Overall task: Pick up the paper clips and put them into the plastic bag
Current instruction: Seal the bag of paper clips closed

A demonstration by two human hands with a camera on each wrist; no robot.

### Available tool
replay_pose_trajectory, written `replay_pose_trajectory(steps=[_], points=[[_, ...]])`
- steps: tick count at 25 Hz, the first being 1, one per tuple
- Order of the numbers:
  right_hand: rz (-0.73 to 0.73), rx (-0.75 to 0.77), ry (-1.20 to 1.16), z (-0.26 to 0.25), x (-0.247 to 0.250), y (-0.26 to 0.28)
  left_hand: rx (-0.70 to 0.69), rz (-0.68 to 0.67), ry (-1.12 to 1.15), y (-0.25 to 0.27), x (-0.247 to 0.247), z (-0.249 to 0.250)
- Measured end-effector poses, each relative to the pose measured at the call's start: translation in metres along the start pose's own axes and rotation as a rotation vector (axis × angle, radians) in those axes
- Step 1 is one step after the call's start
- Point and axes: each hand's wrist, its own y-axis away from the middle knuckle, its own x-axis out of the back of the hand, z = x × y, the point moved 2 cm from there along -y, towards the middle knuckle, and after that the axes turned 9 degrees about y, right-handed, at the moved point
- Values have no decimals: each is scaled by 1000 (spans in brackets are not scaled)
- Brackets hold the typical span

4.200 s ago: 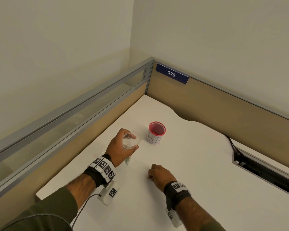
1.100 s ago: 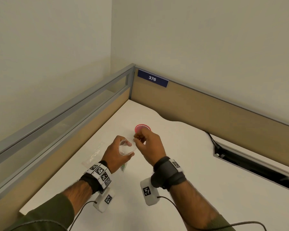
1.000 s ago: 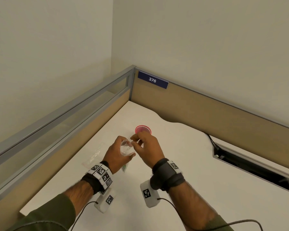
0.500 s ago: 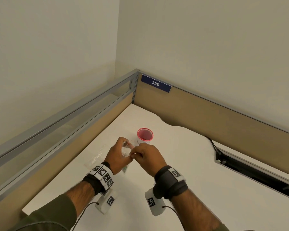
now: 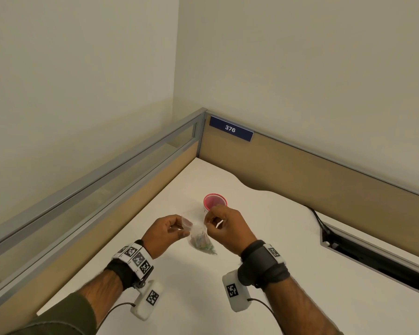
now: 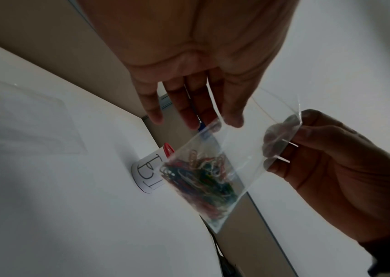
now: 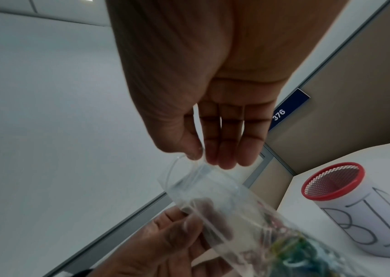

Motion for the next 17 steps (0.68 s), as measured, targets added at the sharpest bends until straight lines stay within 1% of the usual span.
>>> replay_pose_trajectory(steps=[3,5,7,11,13,17], points=[[-33,-6,-2,7,0,2,-21,51,23,-3,-3,-1],[-82,-43,26,14,2,4,-37,56,78,-3,-1,1],[-120,-82,31,21,3,7,-17,72,99,-2,-1,4],[-136,-127,-5,25,3,10,-23,95,150,-1,-9,10],[-81,-148,-33,27,4,8,-47,106,191,1,-10,12],[81,-237,-313,29,6,4,-74,126,252,1,-9,15]])
